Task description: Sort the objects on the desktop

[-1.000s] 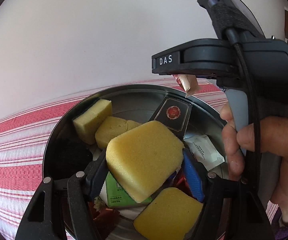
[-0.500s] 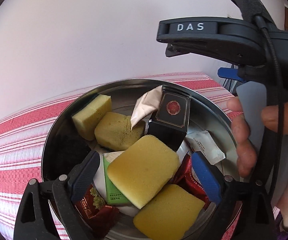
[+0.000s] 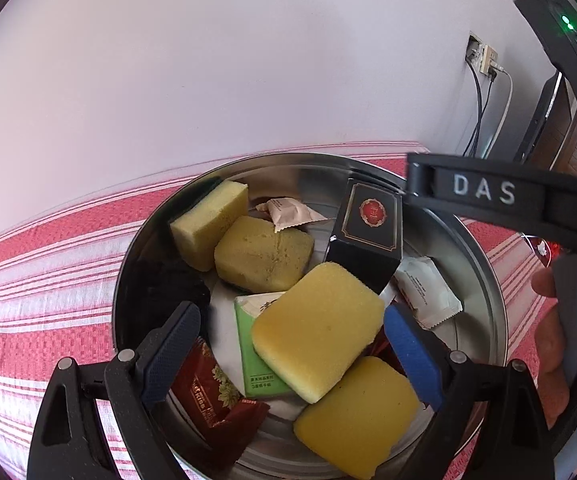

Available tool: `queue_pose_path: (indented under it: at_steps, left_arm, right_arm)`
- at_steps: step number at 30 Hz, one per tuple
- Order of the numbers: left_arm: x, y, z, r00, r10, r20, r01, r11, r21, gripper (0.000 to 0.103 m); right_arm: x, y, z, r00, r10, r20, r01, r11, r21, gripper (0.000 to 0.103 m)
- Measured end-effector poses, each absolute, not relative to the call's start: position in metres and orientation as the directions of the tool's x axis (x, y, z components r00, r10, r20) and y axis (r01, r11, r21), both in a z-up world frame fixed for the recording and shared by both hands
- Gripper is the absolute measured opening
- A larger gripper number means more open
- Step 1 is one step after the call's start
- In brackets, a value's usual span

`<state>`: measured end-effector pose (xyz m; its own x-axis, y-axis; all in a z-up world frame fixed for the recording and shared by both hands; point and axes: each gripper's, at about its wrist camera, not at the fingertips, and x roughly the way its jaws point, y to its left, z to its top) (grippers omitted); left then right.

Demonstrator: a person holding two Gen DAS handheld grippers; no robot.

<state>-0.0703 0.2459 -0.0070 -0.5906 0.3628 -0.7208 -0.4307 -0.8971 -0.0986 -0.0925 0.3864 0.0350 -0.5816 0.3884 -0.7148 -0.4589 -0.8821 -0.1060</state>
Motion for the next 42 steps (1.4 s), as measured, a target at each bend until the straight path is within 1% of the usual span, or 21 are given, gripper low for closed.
queue_pose_path:
  at_steps: [6,9,12,14,19,21,25,26,28,30,34,38,42]
  left_arm:
    - [-0.057,0.237,-0.005,-0.642,0.309,-0.702,-0.397,-0.917,-0.041,0.095]
    - [-0.049,0.229,-0.005,-0.678,0.287,-0.677,-0.377,-0.926,-0.016,0.095]
    - [-0.045,0.224,-0.004,-0.716,0.271,-0.644,-0.369,-0.929,0.02,0.099]
    - [-0.042,0.218,-0.003,-0.744,0.257,-0.617,-0.358,-0.933,0.042,0.1]
    - [-0.026,0.203,0.003,-0.791,0.233,-0.566,-0.326,-0.943,0.067,0.102]
    - [-0.022,0.201,0.002,-0.805,0.24,-0.543,-0.332,-0.94,0.077,0.102]
    - [-0.004,0.194,0.003,-0.85,0.234,-0.473,-0.326,-0.937,0.122,0.102]
    - [0.0,0.193,0.003,-0.861,0.235,-0.452,-0.327,-0.935,0.136,0.102]
    - [0.007,0.193,0.002,-0.872,0.241,-0.426,-0.334,-0.929,0.159,0.102]
    - [0.012,0.195,0.002,-0.876,0.243,-0.417,-0.341,-0.923,0.179,0.102]
    - [0.017,0.198,0.003,-0.881,0.255,-0.399,-0.351,-0.917,0.189,0.102]
    - [0.02,0.197,0.007,-0.873,0.286,-0.395,-0.366,-0.92,0.143,0.102]
    - [0.023,0.193,0.008,-0.872,0.3,-0.388,-0.365,-0.925,0.104,0.102]
  right_arm:
    - [-0.066,0.383,0.03,-0.633,0.317,-0.706,-0.459,-0.889,0.012,0.102]
    - [-0.05,0.376,0.027,-0.639,0.334,-0.693,-0.489,-0.872,0.031,0.102]
    - [-0.032,0.371,0.025,-0.654,0.355,-0.668,-0.516,-0.855,0.051,0.102]
    - [-0.018,0.366,0.028,-0.667,0.374,-0.644,-0.534,-0.843,0.064,0.102]
    - [0.016,0.353,0.031,-0.673,0.493,-0.551,-0.618,-0.785,0.052,0.103]
    - [0.032,0.347,0.03,-0.682,0.533,-0.501,-0.649,-0.757,0.078,0.103]
    - [0.071,0.334,0.023,-0.747,0.567,-0.346,-0.648,-0.738,0.189,0.103]
    - [0.078,0.33,0.022,-0.75,0.583,-0.312,-0.651,-0.734,0.193,0.103]
    - [0.086,0.325,0.02,-0.734,0.619,-0.279,-0.674,-0.715,0.187,0.103]
    - [0.092,0.325,0.02,-0.734,0.619,-0.278,-0.675,-0.707,0.209,0.103]
    - [0.095,0.326,0.022,-0.75,0.583,-0.314,-0.655,-0.72,0.228,0.103]
    - [0.098,0.317,0.026,-0.751,0.57,-0.333,-0.646,-0.739,0.191,0.103]
    - [0.105,0.307,0.029,-0.767,0.554,-0.323,-0.626,-0.757,0.188,0.103]
